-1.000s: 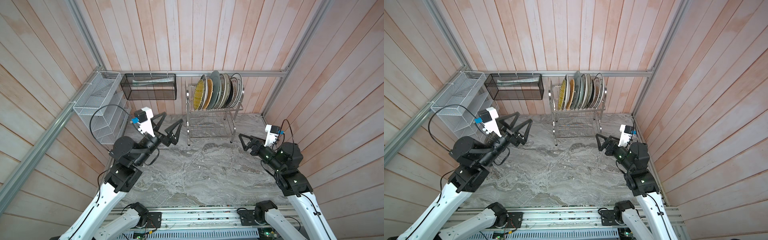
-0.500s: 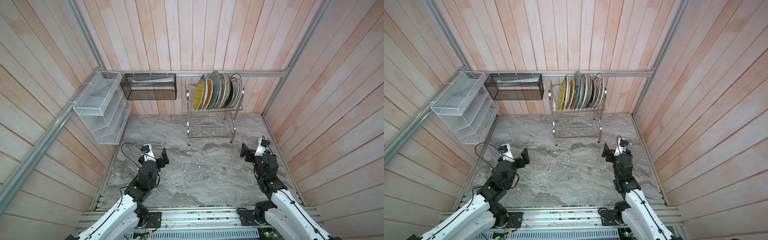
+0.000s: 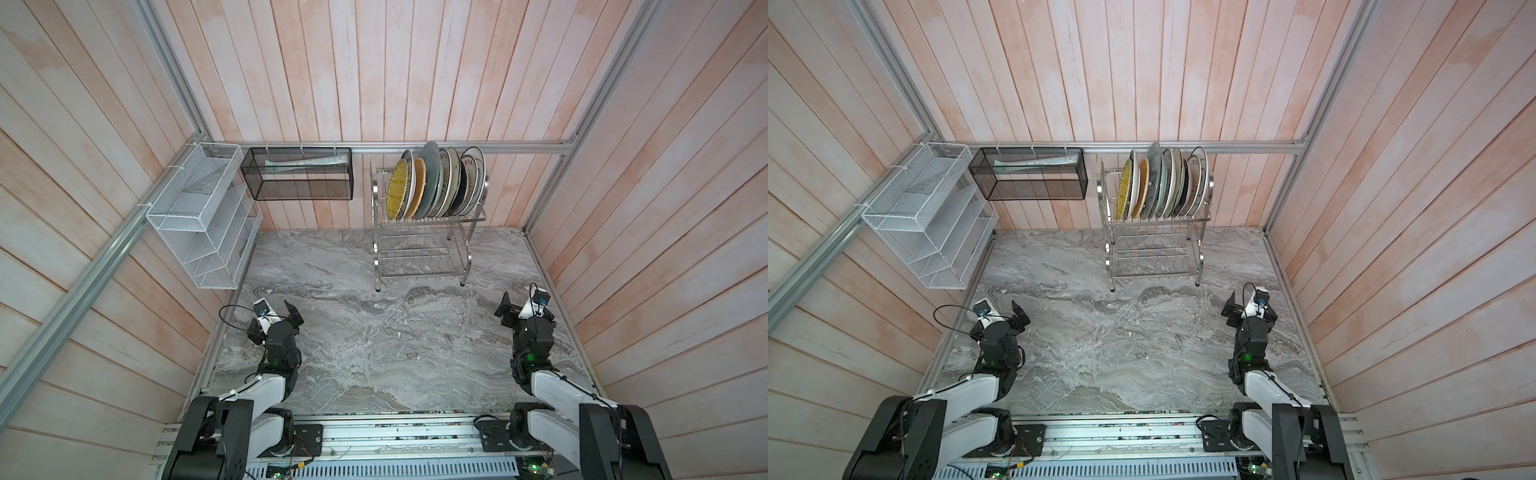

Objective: Load plates into a dish rack
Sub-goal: Reset both arms

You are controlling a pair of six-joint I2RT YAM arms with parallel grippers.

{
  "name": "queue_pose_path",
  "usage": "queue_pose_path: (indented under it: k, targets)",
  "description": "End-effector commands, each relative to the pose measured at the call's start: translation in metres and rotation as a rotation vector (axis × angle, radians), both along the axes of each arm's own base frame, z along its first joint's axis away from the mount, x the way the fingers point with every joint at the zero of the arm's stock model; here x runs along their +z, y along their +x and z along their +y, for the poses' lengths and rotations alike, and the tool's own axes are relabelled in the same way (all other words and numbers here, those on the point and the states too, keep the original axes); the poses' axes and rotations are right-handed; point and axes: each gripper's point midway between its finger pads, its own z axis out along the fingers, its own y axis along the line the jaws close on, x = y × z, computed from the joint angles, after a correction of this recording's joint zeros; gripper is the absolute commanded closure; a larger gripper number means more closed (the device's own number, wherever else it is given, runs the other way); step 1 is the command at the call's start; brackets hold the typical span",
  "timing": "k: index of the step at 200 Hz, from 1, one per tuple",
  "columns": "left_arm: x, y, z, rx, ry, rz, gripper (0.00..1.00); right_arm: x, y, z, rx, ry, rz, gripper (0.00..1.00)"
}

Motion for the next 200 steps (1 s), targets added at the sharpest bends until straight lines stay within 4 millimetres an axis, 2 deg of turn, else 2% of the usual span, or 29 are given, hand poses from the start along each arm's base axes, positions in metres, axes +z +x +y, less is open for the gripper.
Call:
queue_pose_path:
  k: [1,18,25,32,37,47,59,69,76,101,125,150,200]
  targets:
    - [0.040,0.016,-0.015,-0.119,0.033,-0.180,0.00,0.015,0.001,-0.004,-0.006,-0.043,-0.098,0.02]
    - [0.039,0.024,-0.021,-0.159,0.059,-0.175,0.00,0.007,0.008,-0.006,-0.006,-0.027,-0.087,0.02]
    - [0.032,0.026,-0.020,-0.154,0.061,-0.177,0.00,0.004,0.013,-0.003,0.015,-0.012,-0.073,0.02]
    - [0.036,0.029,-0.020,-0.165,0.089,-0.206,0.00,0.003,0.017,0.000,0.046,-0.008,-0.071,0.02]
    - [0.037,0.033,-0.028,-0.211,0.107,-0.200,0.00,0.001,0.019,0.003,0.060,-0.017,-0.069,0.02]
    - [0.023,0.043,-0.041,-0.293,0.095,-0.114,0.00,-0.007,0.021,0.003,0.063,-0.010,-0.059,0.02]
    - [0.017,0.045,-0.036,-0.283,0.081,-0.123,0.00,-0.014,0.019,0.004,0.067,-0.011,-0.075,0.02]
    - [0.020,0.045,-0.028,-0.278,0.075,-0.163,0.00,-0.009,0.018,0.007,0.081,-0.018,-0.115,0.02]
    - [0.015,0.046,-0.026,-0.281,0.030,-0.142,0.00,-0.009,0.019,0.011,0.100,-0.034,-0.120,0.02]
    - [0.014,0.053,-0.028,-0.297,0.034,-0.127,0.00,-0.027,0.044,0.016,0.134,-0.028,0.036,0.02]
    - [0.008,0.063,-0.032,-0.317,0.034,-0.069,0.00,-0.021,0.041,0.015,0.129,-0.029,-0.018,0.02]
    - [0.007,0.069,-0.037,-0.317,0.065,-0.032,0.00,-0.025,0.045,0.016,0.132,-0.030,0.025,0.02]
    - [0.007,0.068,-0.041,-0.308,0.094,-0.033,0.00,-0.025,0.045,0.019,0.143,-0.047,0.029,0.02]
